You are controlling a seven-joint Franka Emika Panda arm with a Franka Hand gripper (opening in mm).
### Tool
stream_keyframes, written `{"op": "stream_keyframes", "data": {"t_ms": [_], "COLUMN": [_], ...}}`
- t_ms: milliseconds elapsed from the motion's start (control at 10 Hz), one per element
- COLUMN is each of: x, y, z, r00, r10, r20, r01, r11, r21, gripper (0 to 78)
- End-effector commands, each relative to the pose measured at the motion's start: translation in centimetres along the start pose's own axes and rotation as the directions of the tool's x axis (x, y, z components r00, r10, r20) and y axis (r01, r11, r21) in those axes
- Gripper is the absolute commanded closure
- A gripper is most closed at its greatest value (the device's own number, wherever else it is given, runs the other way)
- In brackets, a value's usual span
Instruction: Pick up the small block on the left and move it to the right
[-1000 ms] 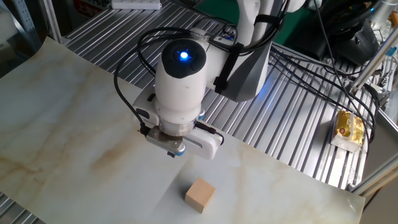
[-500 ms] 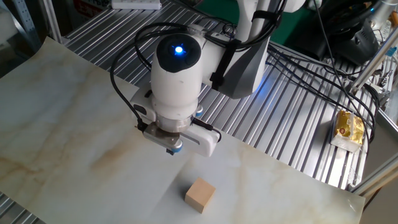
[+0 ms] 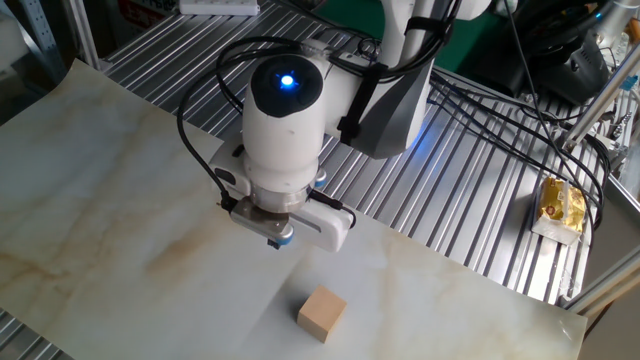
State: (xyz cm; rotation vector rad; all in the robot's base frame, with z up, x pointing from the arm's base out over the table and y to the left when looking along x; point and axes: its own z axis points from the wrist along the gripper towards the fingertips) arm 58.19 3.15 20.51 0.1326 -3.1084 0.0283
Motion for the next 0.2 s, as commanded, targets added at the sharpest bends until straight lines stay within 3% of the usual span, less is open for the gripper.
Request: {"op": "stream_keyframes", "data": {"t_ms": [100,200], "x": [-0.08,-0.08], "y": [-0.03,-0.03], "z": [-0.16,-0.16], "r00": [1.0,1.0], "r10": [0.008,0.01], "r20": [0.0,0.0], "r01": [-0.008,-0.01], "r11": [1.0,1.0], "r21": [0.0,-0.001], "gripper": [76.3,76.3]}}
